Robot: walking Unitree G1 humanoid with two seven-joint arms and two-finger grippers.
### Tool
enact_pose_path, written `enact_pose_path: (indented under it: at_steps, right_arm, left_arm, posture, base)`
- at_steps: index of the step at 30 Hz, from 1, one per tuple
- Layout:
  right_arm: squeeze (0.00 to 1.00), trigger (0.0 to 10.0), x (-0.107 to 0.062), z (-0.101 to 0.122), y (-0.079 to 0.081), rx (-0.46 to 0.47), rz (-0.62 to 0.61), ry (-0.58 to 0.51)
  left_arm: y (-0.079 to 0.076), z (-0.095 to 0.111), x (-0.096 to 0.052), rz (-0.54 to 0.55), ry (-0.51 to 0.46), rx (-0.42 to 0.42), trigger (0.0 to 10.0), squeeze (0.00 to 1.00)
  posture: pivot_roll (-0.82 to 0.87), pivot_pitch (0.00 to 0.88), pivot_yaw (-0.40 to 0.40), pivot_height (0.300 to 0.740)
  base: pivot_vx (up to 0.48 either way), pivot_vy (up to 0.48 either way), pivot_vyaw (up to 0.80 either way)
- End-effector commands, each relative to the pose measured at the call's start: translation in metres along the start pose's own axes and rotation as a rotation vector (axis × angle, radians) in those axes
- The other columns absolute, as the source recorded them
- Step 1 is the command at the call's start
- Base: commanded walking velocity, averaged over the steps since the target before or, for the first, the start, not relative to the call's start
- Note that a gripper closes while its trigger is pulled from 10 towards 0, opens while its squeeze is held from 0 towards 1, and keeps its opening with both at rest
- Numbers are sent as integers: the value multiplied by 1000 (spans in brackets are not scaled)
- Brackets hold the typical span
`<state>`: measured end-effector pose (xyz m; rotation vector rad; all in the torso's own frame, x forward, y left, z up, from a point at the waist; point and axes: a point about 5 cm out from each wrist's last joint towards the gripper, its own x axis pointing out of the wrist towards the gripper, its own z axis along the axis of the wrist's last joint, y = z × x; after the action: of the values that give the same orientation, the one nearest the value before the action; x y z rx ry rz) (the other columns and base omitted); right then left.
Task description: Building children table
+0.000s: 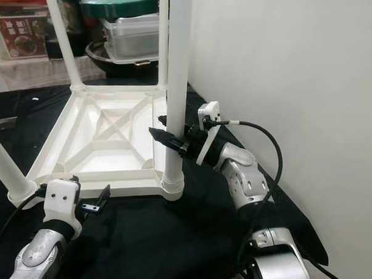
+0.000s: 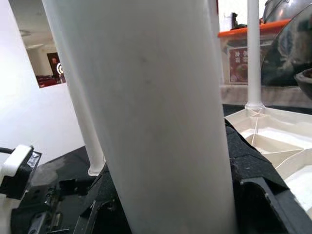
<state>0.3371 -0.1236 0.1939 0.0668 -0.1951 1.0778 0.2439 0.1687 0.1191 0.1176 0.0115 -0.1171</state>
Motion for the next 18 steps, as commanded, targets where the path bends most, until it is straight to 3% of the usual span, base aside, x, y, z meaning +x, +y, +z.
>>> enact_pose_path:
  at_steps: [1,3,4,8,18]
  right_arm:
    - [0,0,-3,-26,15,56,102,117]
    - [0,0,-3,-27,18,53,137,127]
    - [0,0,-2,-26,24,34,213,151]
    - [0,0,2,-25,25,15,259,167]
    - [0,0,4,-27,26,93,205,142]
  left_arm:
    - [4,-5,-2,0,23,24,10000,0]
    - [4,-5,-1,-1,23,23,10000,0]
    - [4,-5,-1,-2,23,22,10000,0]
    - [3,-6,0,0,23,19,10000,0]
    - [3,-8,-4,11,30,7,10000,0]
  posture:
    - [105,0,-54,740]
    - [105,0,-54,740]
    - [104,0,-55,740]
    - [110,0,-63,740]
    - [112,0,-67,740]
  base:
    - [0,0,0]
    - [0,0,0]
    - [0,0,0]
    - [0,0,0]
    - [0,0,0]
